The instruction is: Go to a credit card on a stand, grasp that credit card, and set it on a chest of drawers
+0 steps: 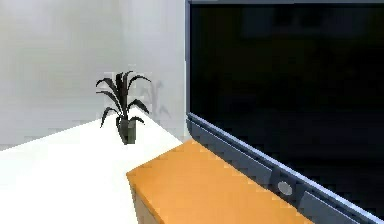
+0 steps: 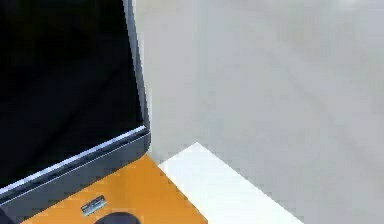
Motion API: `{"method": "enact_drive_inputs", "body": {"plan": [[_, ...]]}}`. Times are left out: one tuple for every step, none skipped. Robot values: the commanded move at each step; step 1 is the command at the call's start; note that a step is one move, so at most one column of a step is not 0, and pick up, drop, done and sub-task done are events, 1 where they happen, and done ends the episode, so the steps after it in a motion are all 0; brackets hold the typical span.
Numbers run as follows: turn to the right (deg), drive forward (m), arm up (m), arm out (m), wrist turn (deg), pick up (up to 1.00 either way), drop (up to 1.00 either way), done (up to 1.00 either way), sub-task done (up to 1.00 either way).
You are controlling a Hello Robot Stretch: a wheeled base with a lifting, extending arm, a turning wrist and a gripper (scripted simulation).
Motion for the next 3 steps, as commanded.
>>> {"method": "enact_drive_inputs", "body": {"plan": [[-27.0, 0.00, 0.00, 0.00, 0.0, 0.00, 0.00, 0.00, 0.00], [0.0, 0.00, 0.50, 0.00, 0.0, 0.00, 0.00, 0.00, 0.00], [0.0, 0.00, 0.28, 0.00, 0.0, 0.00, 0.00, 0.00, 0.00]]}}
